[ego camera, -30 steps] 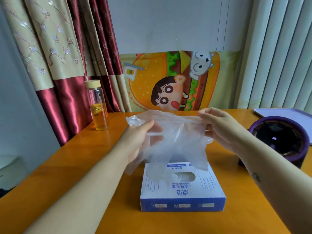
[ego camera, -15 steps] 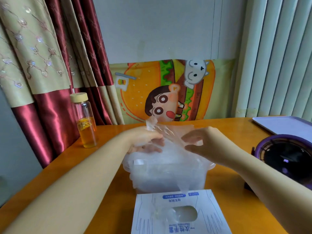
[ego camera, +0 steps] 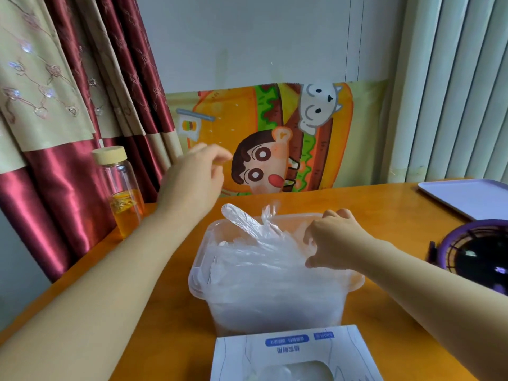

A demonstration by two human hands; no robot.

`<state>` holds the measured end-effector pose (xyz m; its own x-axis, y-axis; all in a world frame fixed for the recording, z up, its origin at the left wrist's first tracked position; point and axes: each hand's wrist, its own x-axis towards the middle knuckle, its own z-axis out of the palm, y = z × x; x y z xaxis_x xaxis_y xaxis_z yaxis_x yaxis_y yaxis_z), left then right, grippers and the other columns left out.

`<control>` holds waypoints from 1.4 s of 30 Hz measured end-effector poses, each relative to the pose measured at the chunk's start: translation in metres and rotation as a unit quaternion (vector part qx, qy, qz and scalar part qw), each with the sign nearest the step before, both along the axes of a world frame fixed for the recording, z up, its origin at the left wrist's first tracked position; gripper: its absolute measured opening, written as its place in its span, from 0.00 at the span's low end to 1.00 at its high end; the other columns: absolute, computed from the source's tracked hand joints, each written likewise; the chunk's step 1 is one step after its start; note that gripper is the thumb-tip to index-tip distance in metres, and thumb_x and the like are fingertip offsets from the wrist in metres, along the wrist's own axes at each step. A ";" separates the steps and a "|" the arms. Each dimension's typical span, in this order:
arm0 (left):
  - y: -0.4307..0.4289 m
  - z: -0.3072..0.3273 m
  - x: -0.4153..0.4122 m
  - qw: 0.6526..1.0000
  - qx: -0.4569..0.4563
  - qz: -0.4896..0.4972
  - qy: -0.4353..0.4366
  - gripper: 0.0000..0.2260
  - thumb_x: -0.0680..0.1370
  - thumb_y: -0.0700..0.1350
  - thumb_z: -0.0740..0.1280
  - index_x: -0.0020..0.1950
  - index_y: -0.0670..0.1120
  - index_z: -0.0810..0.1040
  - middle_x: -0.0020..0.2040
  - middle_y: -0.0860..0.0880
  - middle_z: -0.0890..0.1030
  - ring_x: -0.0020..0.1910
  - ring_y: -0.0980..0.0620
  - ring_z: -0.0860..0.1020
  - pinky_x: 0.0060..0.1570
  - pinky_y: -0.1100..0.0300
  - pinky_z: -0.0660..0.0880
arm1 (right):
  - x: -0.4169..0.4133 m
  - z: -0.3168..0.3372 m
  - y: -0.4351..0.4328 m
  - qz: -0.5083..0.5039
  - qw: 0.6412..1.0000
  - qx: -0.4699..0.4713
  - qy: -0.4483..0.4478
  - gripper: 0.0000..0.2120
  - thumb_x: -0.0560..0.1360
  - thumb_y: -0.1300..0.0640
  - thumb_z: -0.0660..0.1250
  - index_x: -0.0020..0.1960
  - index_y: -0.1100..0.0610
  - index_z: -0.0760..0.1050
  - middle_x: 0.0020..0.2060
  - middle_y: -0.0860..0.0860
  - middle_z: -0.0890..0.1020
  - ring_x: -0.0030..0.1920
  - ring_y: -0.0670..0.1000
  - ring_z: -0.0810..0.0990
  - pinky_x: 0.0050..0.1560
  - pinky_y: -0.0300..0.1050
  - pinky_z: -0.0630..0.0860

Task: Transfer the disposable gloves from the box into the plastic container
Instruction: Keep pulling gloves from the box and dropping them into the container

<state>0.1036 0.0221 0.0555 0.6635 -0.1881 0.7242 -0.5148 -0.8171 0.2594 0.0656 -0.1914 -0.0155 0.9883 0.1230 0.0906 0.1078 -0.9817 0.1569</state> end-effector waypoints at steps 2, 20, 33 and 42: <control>-0.011 0.003 -0.015 0.989 0.097 -0.109 0.012 0.11 0.80 0.42 0.63 0.59 0.52 0.80 0.58 0.54 0.78 0.55 0.56 0.76 0.56 0.59 0.72 | 0.003 -0.001 0.002 -0.003 1.000 -0.023 0.020 0.23 0.71 0.39 0.68 0.60 0.51 0.76 0.56 0.47 0.78 0.63 0.53 0.67 0.69 0.57 0.57; -0.042 -0.082 0.006 0.704 0.527 0.010 0.476 0.14 0.81 0.38 0.56 0.65 0.40 0.74 0.63 0.42 0.74 0.56 0.42 0.74 0.55 0.54 0.70 | 0.006 -0.005 0.007 -0.006 0.969 -0.221 0.107 0.27 0.73 0.34 0.61 0.66 0.48 0.73 0.74 0.53 0.57 0.74 0.59 0.48 0.67 0.73 0.35; -0.013 -0.056 0.001 0.821 0.394 -0.053 0.411 0.12 0.78 0.49 0.63 0.36 0.47 0.73 0.34 0.48 0.71 0.35 0.50 0.69 0.37 0.56 0.68 | -0.047 0.045 0.001 0.154 0.978 0.112 -0.083 0.09 0.75 0.46 0.66 0.53 0.44 0.80 0.50 0.41 0.77 0.53 0.42 0.74 0.55 0.37 0.72; 0.017 -0.047 -0.035 0.915 0.259 -0.102 0.291 0.10 0.79 0.48 0.65 0.57 0.50 0.83 0.54 0.56 0.81 0.51 0.59 0.77 0.54 0.62 0.74 | -0.093 -0.006 0.034 0.247 0.953 0.045 0.171 0.14 0.77 0.56 0.65 0.61 0.45 0.77 0.54 0.44 0.81 0.49 0.43 0.76 0.56 0.39 0.73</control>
